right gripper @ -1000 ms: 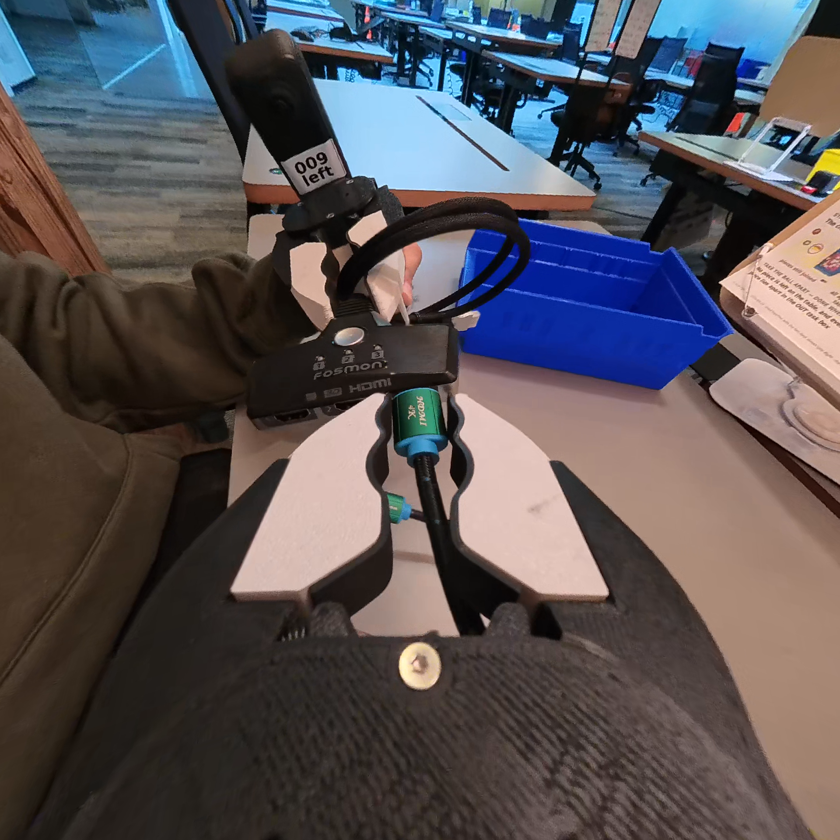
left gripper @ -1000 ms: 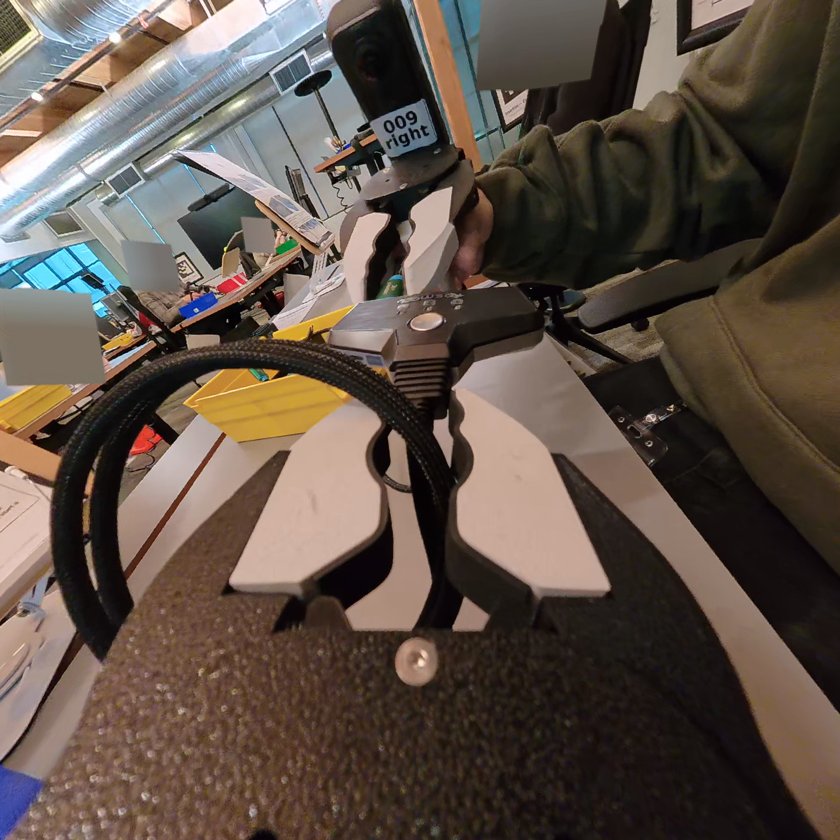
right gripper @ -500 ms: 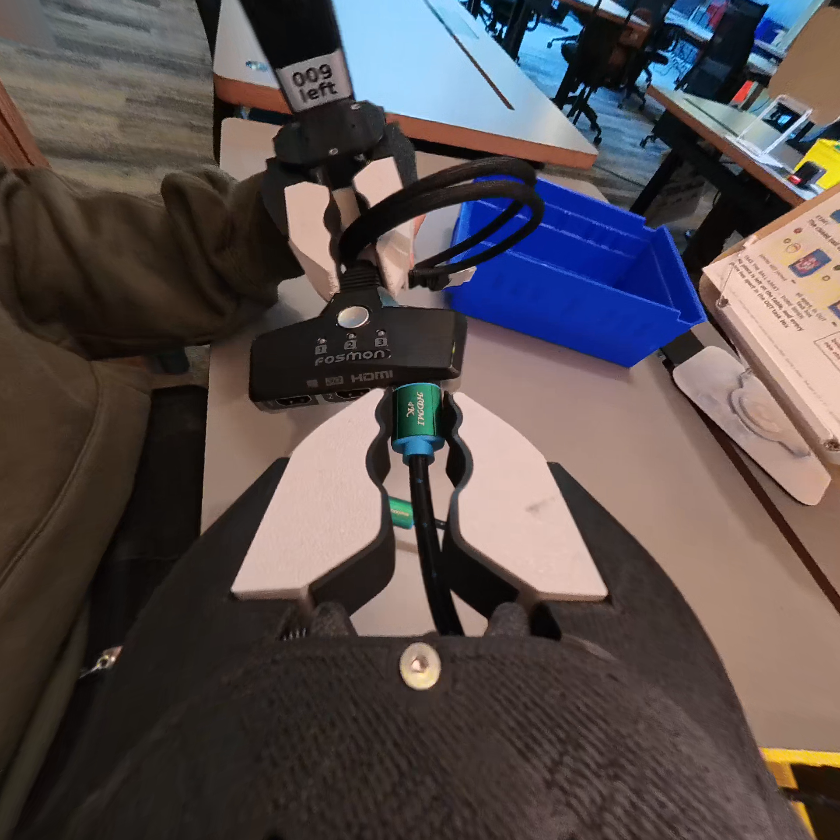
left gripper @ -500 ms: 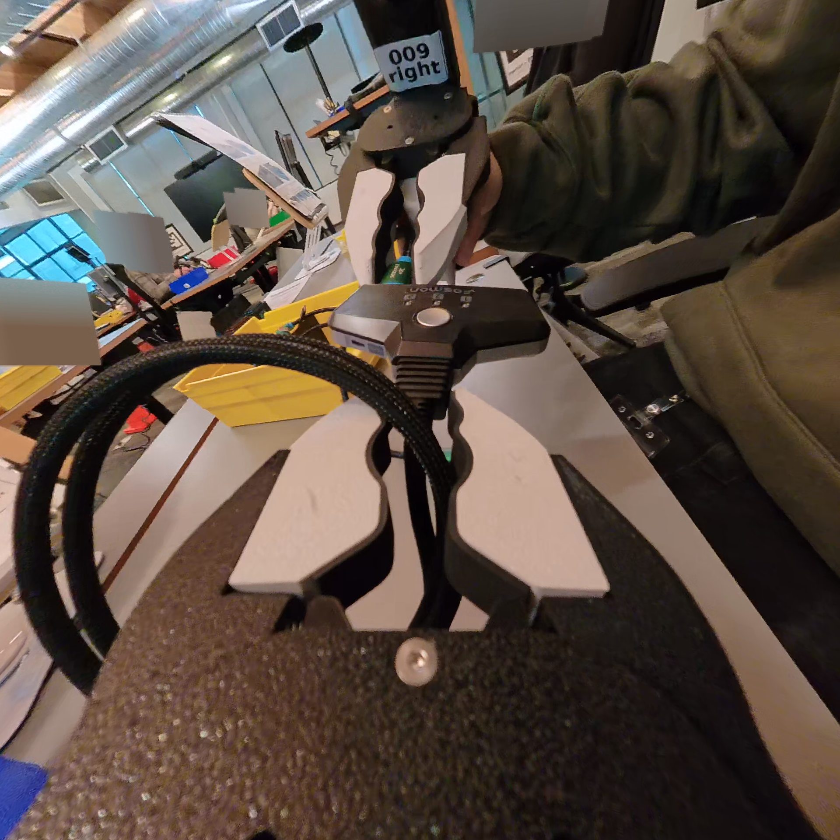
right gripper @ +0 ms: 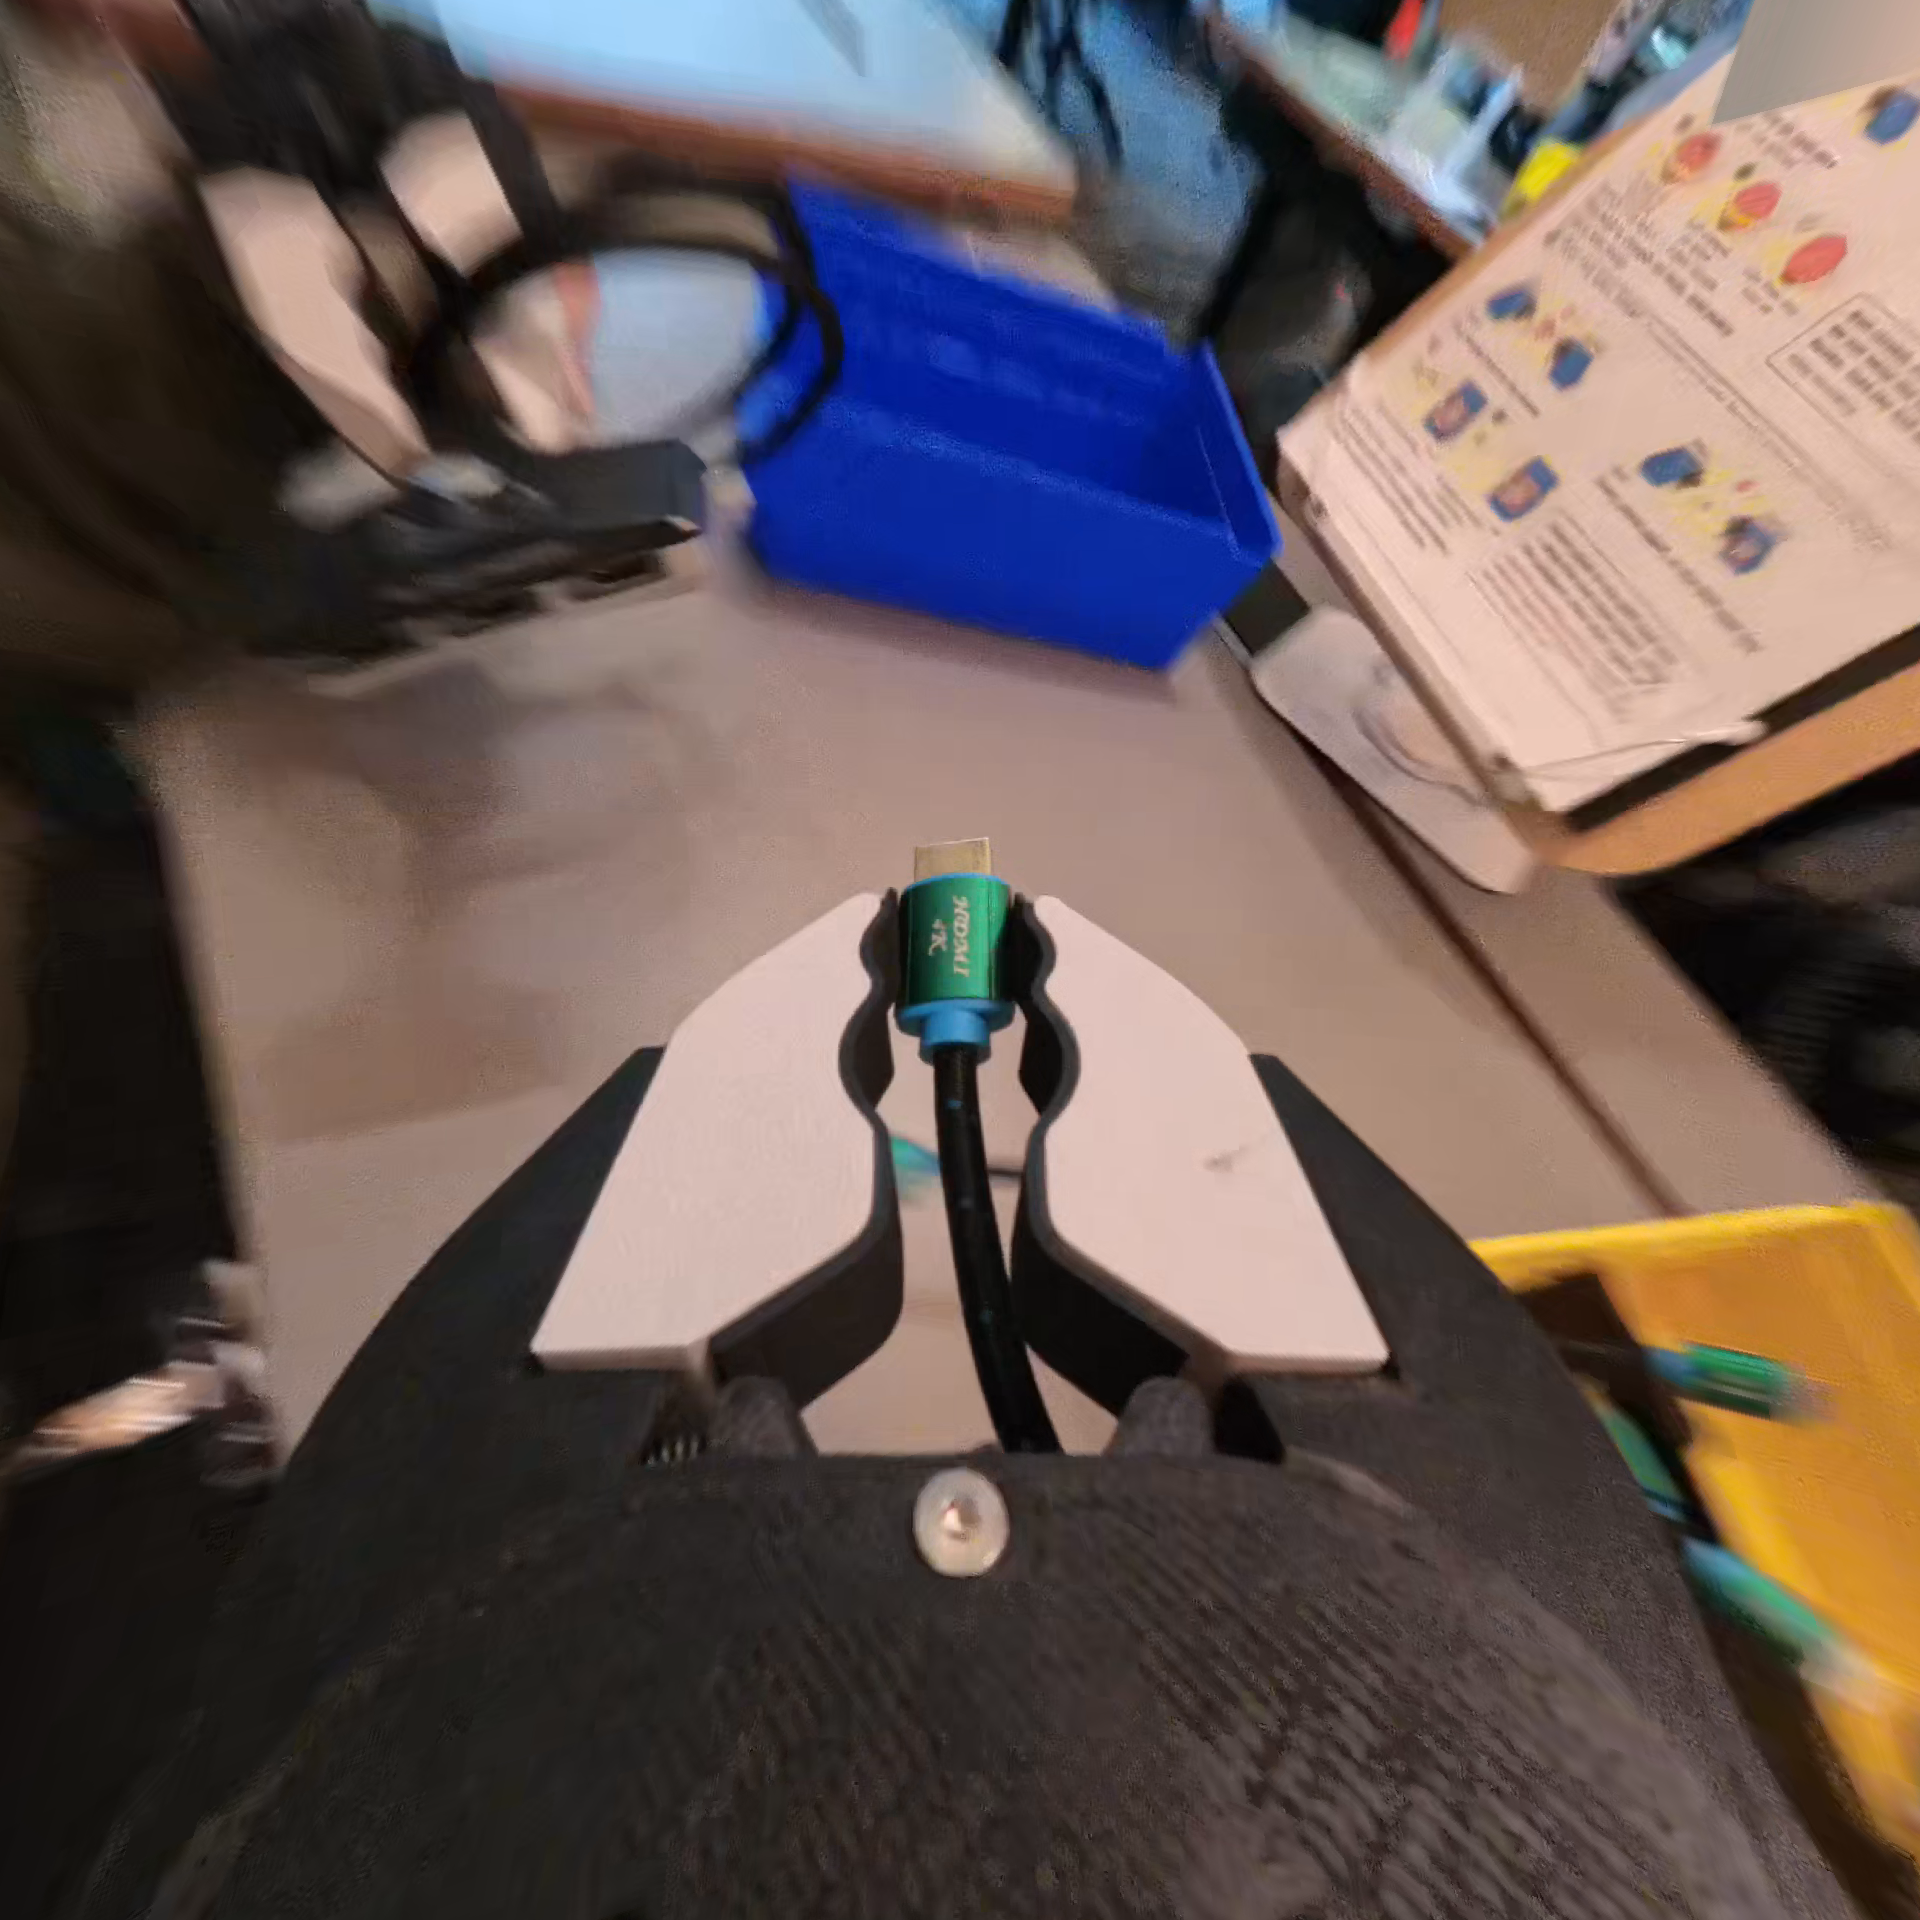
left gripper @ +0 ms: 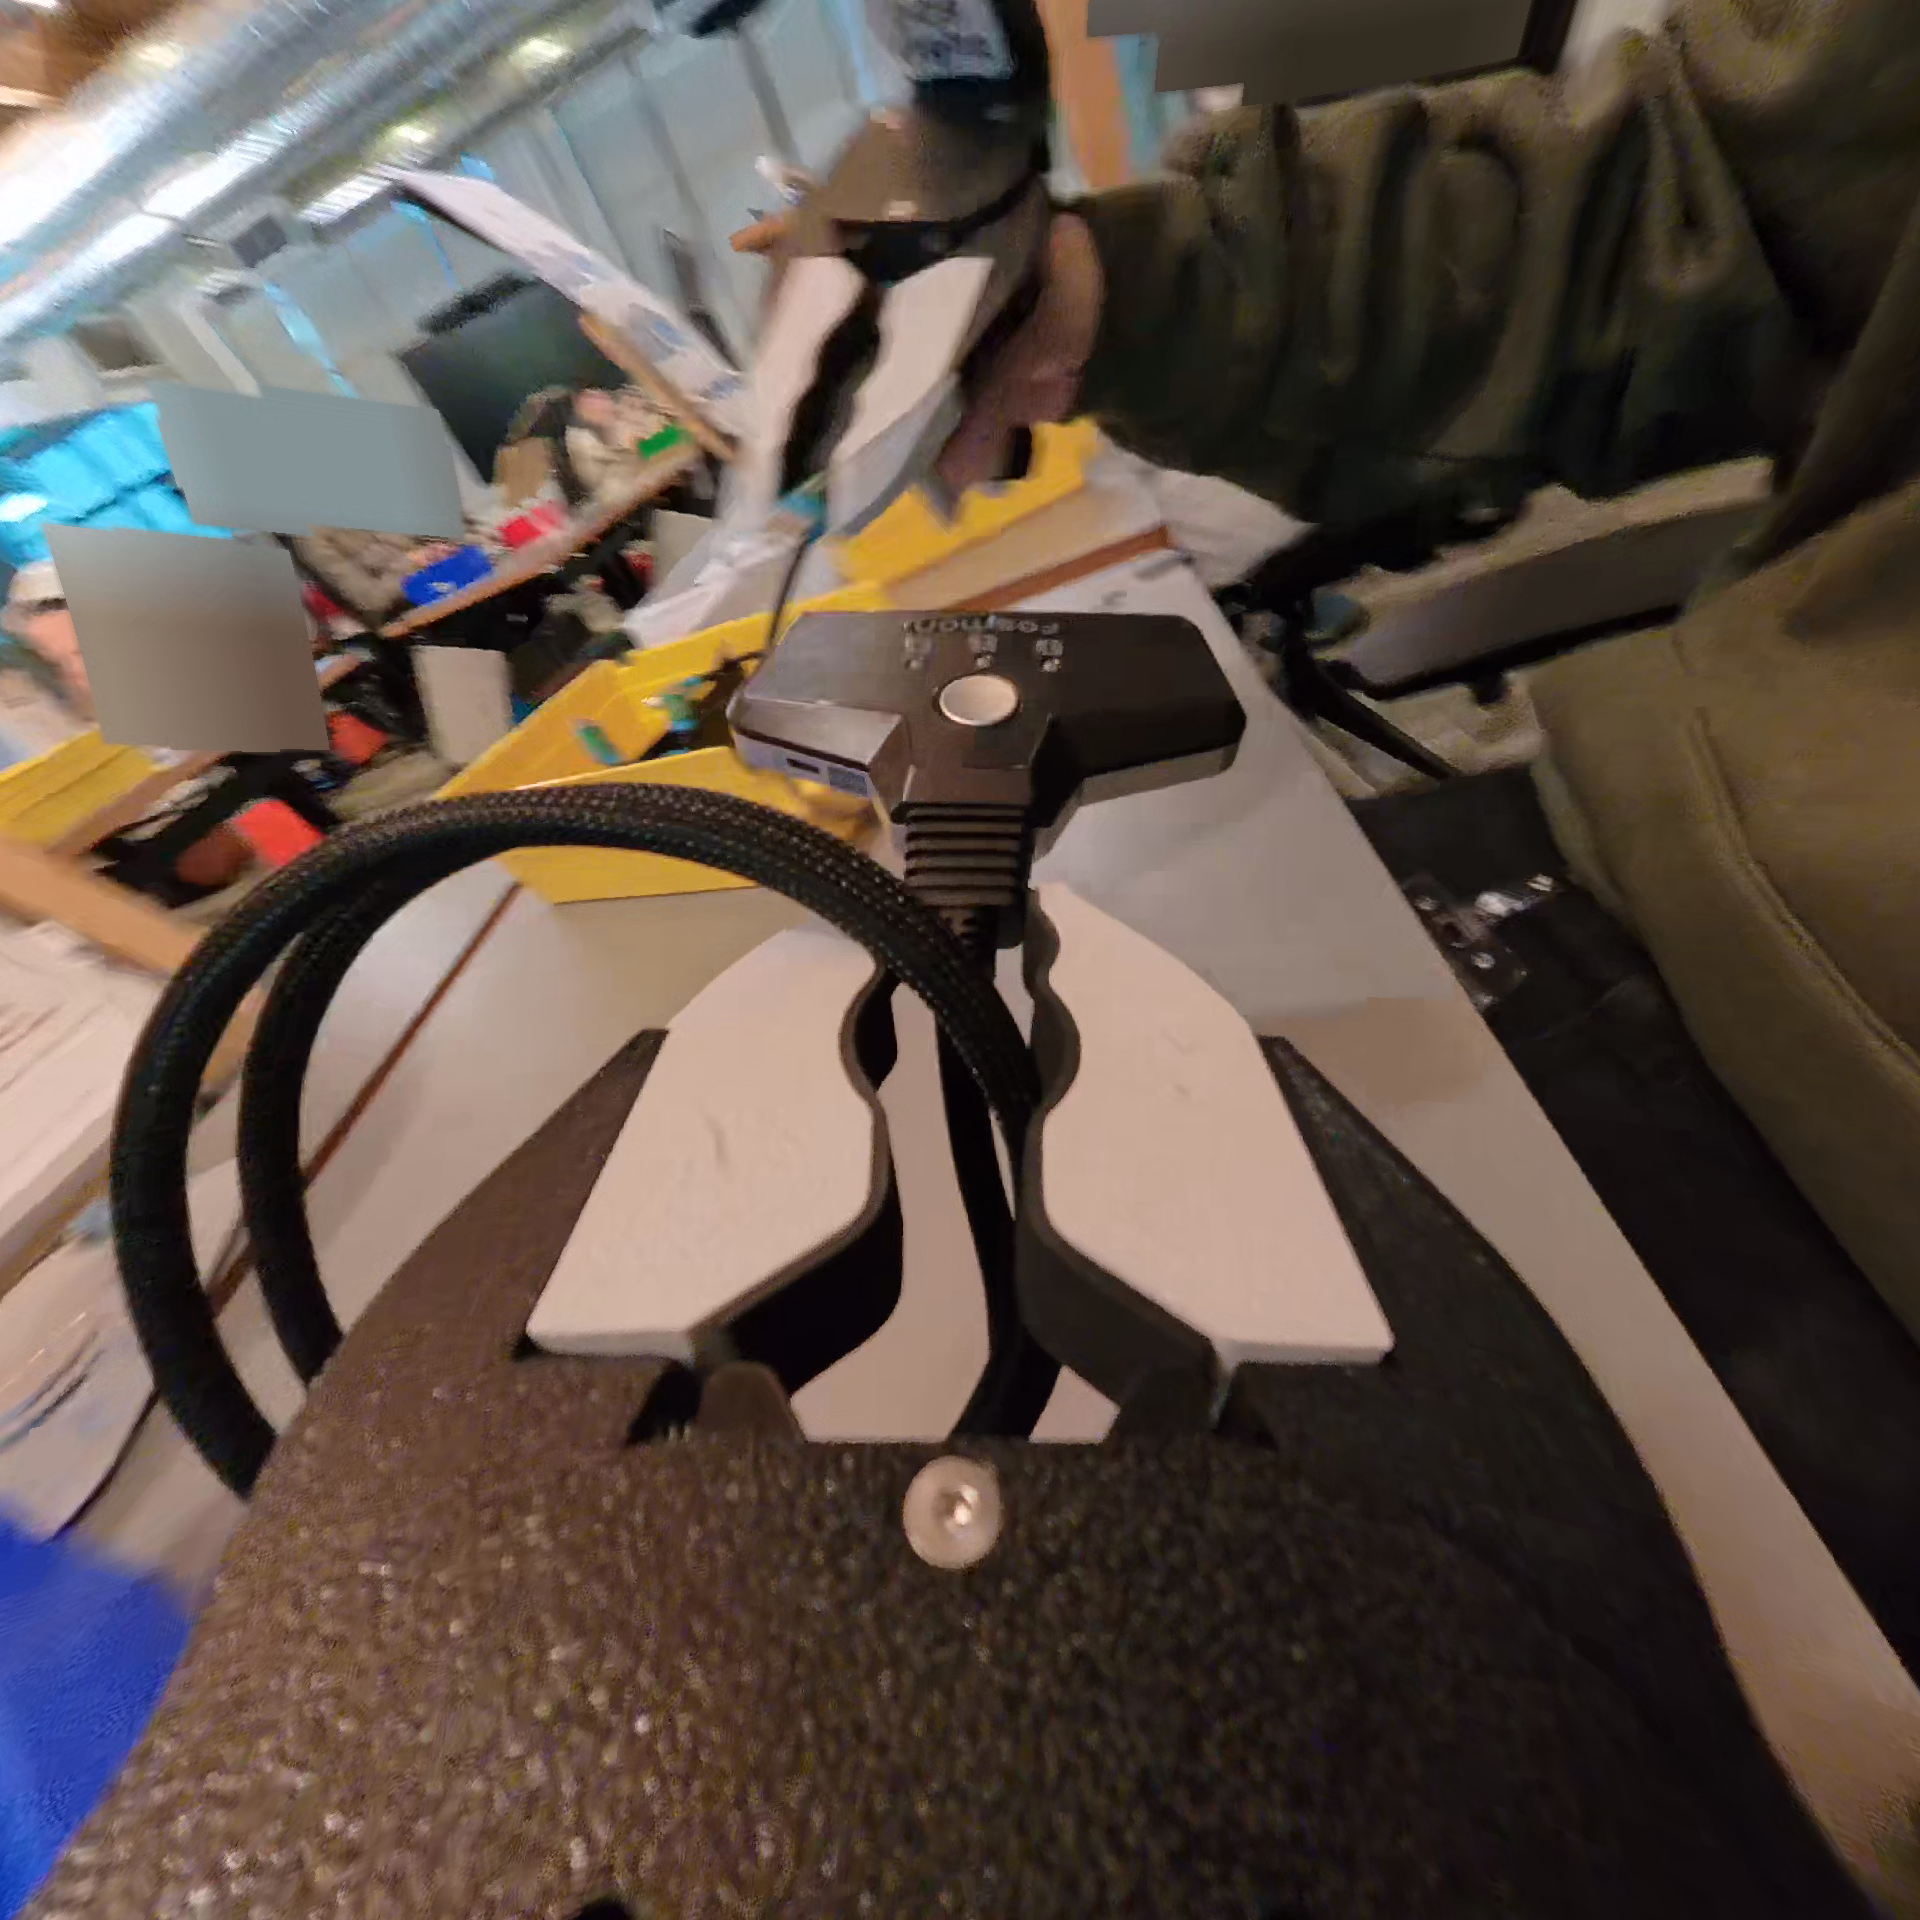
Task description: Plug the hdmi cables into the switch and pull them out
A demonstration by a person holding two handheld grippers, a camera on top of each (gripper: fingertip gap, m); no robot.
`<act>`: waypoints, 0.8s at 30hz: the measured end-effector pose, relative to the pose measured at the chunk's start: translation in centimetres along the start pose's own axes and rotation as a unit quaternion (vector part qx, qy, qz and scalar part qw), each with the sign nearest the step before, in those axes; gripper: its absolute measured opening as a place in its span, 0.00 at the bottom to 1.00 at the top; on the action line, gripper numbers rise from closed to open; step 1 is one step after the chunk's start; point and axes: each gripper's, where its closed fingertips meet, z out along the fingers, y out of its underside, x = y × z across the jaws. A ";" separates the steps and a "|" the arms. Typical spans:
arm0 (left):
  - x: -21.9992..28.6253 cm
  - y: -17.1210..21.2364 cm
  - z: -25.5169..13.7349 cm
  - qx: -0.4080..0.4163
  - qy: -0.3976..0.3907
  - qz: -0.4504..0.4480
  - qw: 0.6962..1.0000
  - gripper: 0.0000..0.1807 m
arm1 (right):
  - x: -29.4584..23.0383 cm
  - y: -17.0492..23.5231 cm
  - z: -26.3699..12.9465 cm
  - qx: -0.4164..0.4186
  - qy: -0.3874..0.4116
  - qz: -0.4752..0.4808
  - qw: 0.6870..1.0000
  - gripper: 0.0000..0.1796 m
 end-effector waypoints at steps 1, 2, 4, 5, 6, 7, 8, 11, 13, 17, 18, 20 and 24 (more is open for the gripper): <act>-0.8 -0.3 -1.2 0.009 -0.023 -0.005 1.000 0.11 | 0.4 -0.8 -1.6 0.045 -0.024 0.040 0.998 0.12; -1.3 -0.6 -1.9 0.020 -0.037 -0.003 0.999 0.11 | 1.9 -0.9 -3.0 0.060 0.004 0.038 0.997 0.12; -1.6 -1.1 -2.7 0.032 -0.051 0.004 0.998 0.11 | 4.8 -0.7 -5.2 0.054 0.057 0.047 0.996 0.12; -1.5 -1.3 -2.9 0.034 -0.051 0.008 0.998 0.11 | 6.2 -1.4 -6.3 0.083 0.078 0.057 0.992 0.12; -1.6 -1.4 -3.1 0.037 -0.054 0.009 0.998 0.11 | 7.6 -2.0 -7.3 0.109 0.100 0.061 0.987 0.11; -1.6 -1.5 -3.1 0.043 -0.053 0.007 0.998 0.11 | 9.2 -2.1 -8.2 0.118 0.129 0.064 0.983 0.11; -1.4 -1.5 -3.1 0.047 -0.047 0.004 0.998 0.11 | 10.7 -2.0 -9.0 0.130 0.153 0.072 0.977 0.12; -1.3 -1.0 -2.5 0.037 -0.041 0.000 0.998 0.11 | 14.0 -2.0 -10.5 0.208 0.175 0.125 0.954 0.12; -1.0 -1.0 -2.0 0.033 -0.032 0.002 0.999 0.11 | 15.1 -0.9 -10.3 0.229 0.166 0.154 0.947 0.11; -0.6 -0.6 -1.1 0.022 -0.018 0.002 1.000 0.11 | 16.9 1.8 -9.6 0.313 0.137 0.297 0.892 0.12; -0.6 -0.5 -0.9 0.019 -0.016 0.001 1.000 0.11 | 17.8 2.6 -10.0 0.345 0.147 0.328 0.867 0.12; -0.4 -0.4 -0.6 0.017 -0.010 -0.001 1.000 0.11 | 19.3 4.4 -10.8 0.397 0.143 0.394 0.816 0.12; -0.2 -0.3 -0.3 0.018 -0.002 -0.005 1.000 0.11 | 23.2 9.9 -14.3 0.512 0.159 0.520 0.665 0.12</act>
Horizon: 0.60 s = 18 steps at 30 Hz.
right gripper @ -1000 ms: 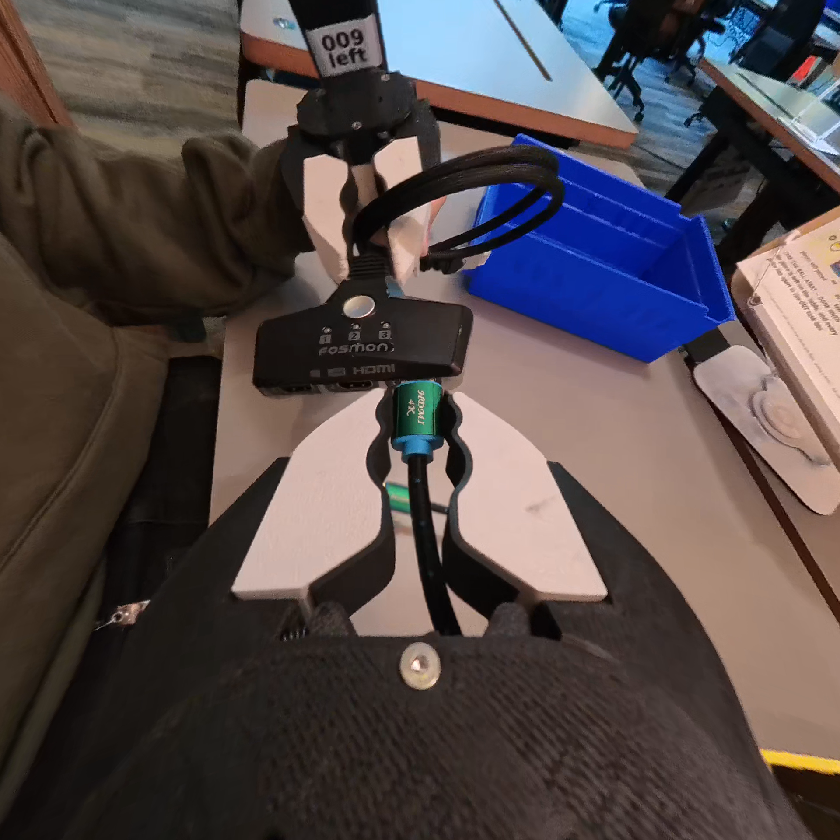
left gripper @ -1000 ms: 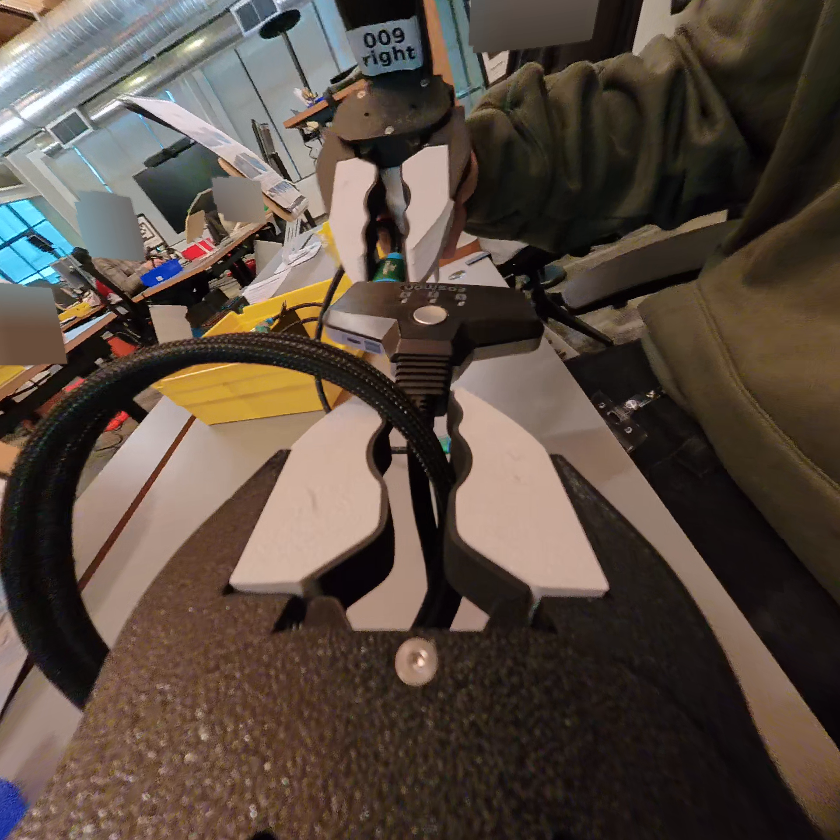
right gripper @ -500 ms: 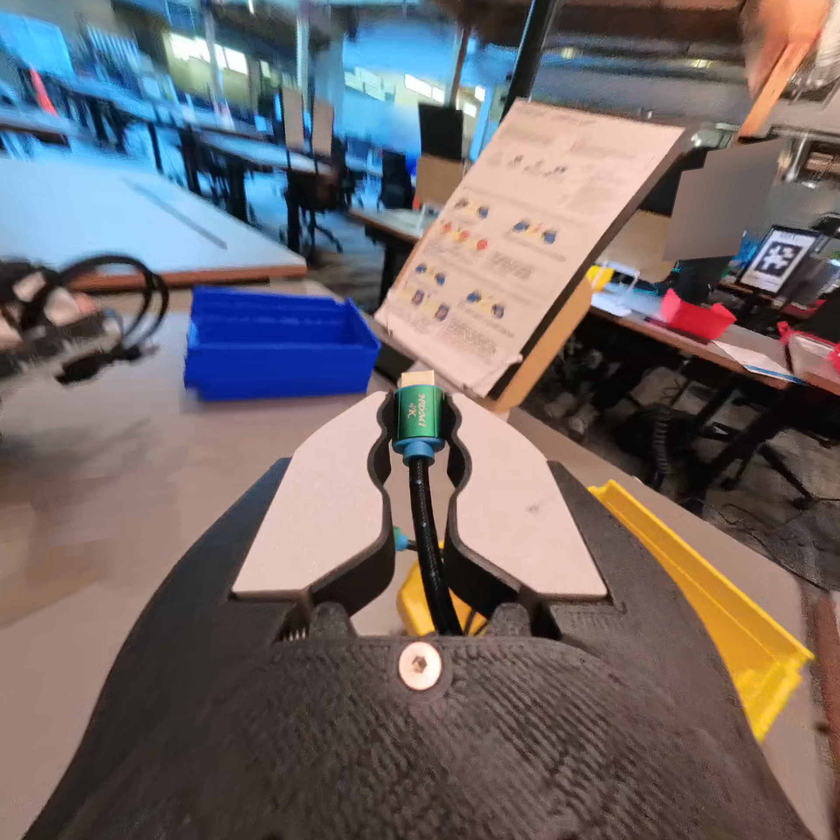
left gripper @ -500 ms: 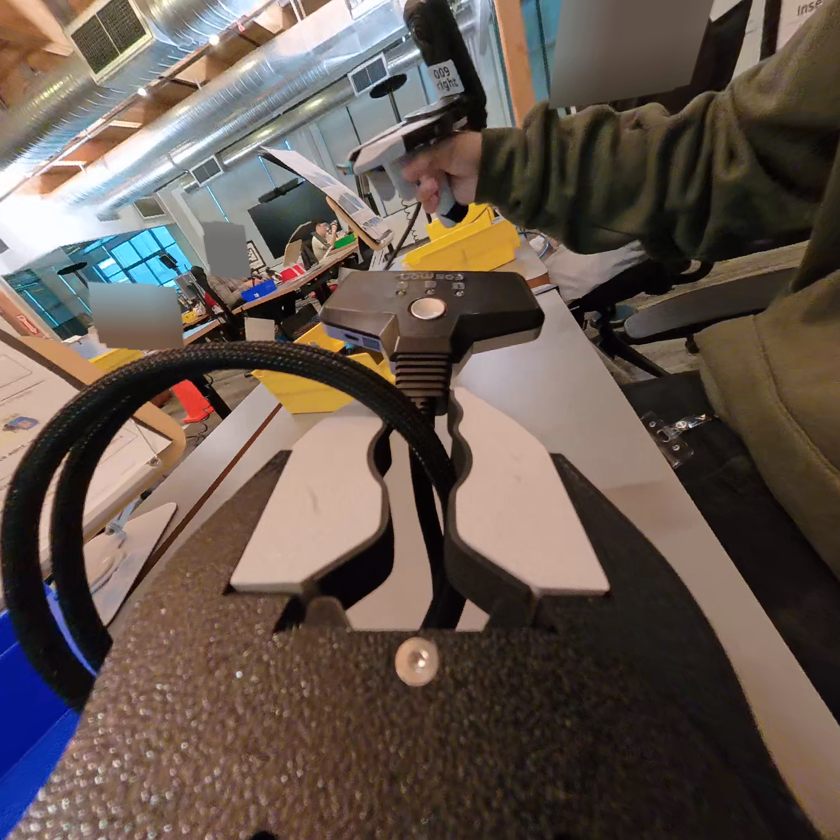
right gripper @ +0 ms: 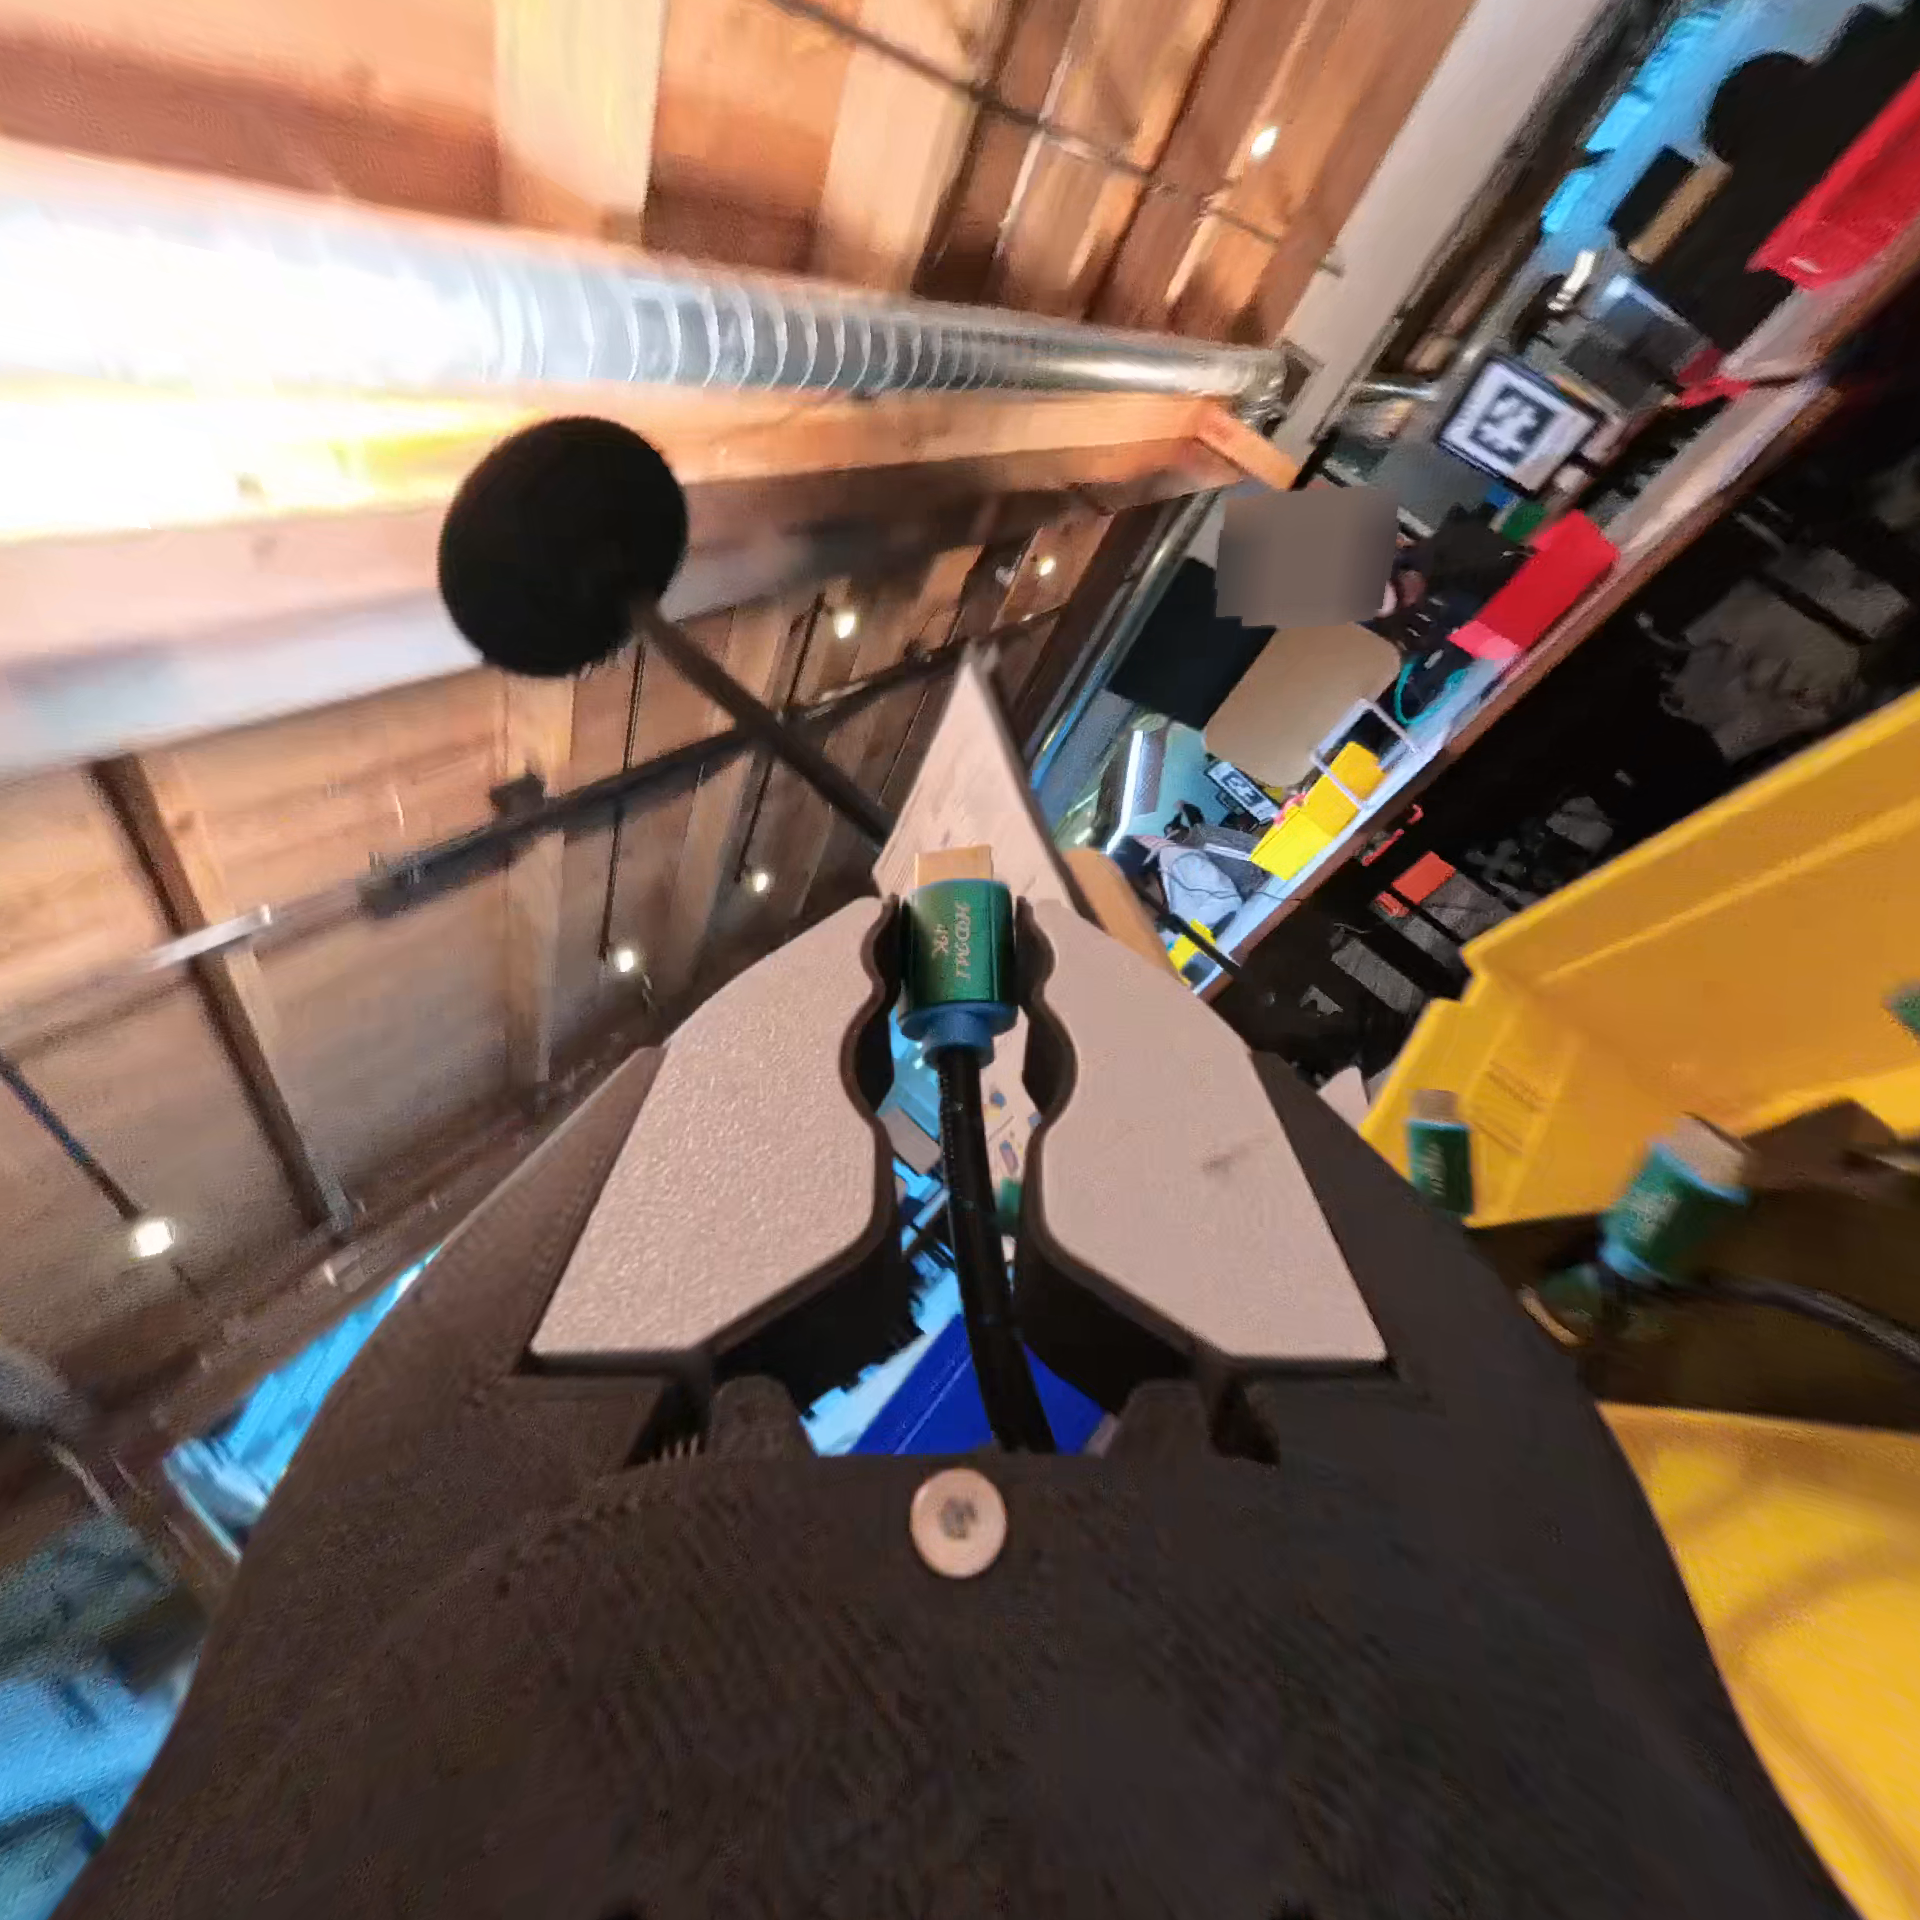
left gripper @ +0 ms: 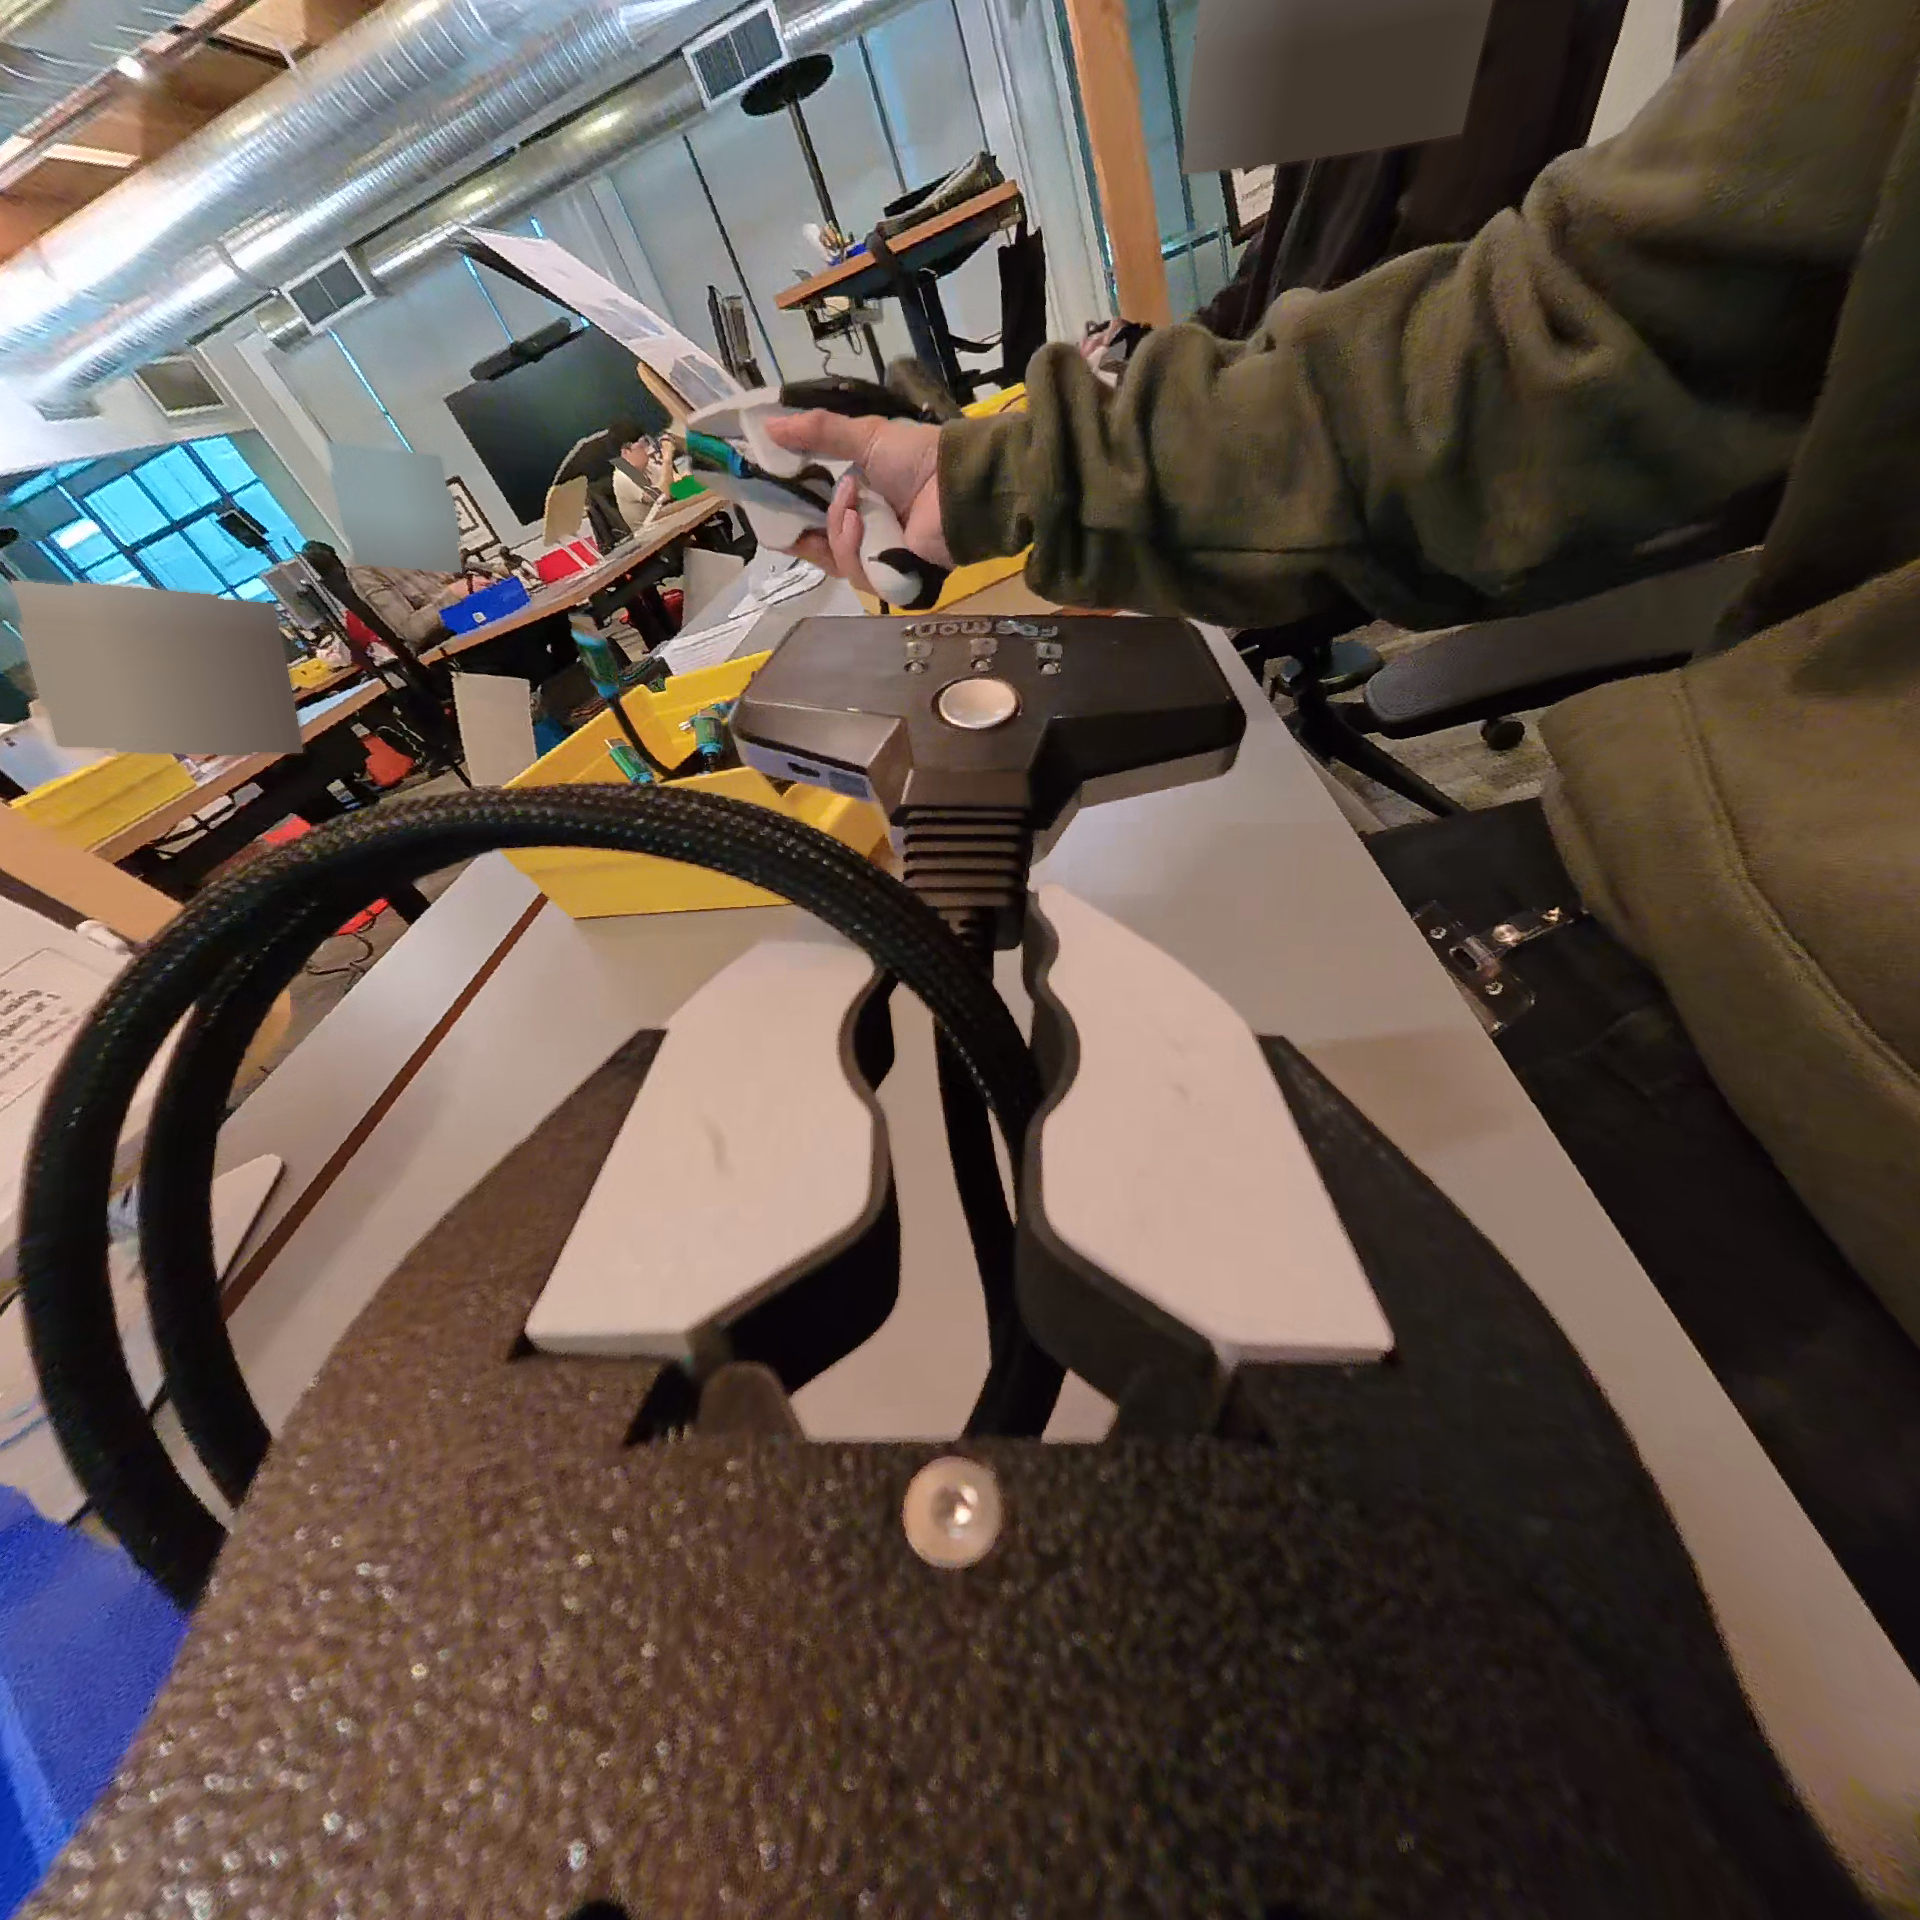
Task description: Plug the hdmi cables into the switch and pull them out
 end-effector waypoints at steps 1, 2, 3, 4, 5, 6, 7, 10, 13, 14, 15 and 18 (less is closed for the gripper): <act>0.0 0.1 0.0 -0.001 0.001 -0.001 1.000 0.11 | 1.9 -0.2 -0.3 0.003 0.024 0.021 0.999 0.12; -0.1 0.1 0.0 -0.002 -0.001 -0.002 1.000 0.11 | 3.8 0.0 -0.7 -0.004 0.057 0.029 0.998 0.12; -0.1 0.2 0.0 -0.002 0.000 -0.004 1.000 0.11 | 5.4 0.6 -1.0 -0.022 0.081 0.024 0.996 0.11; -0.1 0.3 0.0 -0.003 0.000 -0.005 1.000 0.11 | 6.6 1.2 -1.1 -0.043 0.098 0.019 0.994 0.11; -0.1 0.4 0.0 -0.003 -0.001 -0.007 1.000 0.11 | 7.4 1.6 -1.2 -0.062 0.111 0.014 0.992 0.11; -0.2 0.5 0.0 -0.004 -0.003 -0.008 1.000 0.11 | 8.0 1.9 -1.2 -0.079 0.124 0.011 0.989 0.11; -0.2 0.6 0.0 -0.005 -0.003 -0.009 1.000 0.11 | 7.9 2.4 -1.0 -0.101 0.127 0.002 0.987 0.12; -0.3 0.8 0.0 -0.007 -0.004 -0.012 1.000 0.11 | 7.9 4.4 -1.0 -0.217 0.137 -0.057 0.965 0.12; -0.3 1.0 0.2 -0.009 -0.003 -0.015 1.000 0.11 | 10.2 4.0 -2.2 -0.290 0.235 -0.173 0.912 0.18; -0.3 1.1 0.2 -0.011 -0.002 -0.015 1.000 0.11 | 10.6 3.5 -2.5 -0.299 0.261 -0.210 0.894 0.21; -0.2 1.2 0.3 -0.011 -0.001 -0.015 1.000 0.11 | 10.9 2.8 -2.7 -0.301 0.287 -0.251 0.874 0.24; -0.3 1.3 0.3 -0.012 -0.001 -0.018 1.000 0.11 | 11.1 0.7 -3.2 -0.307 0.319 -0.399 0.803 0.30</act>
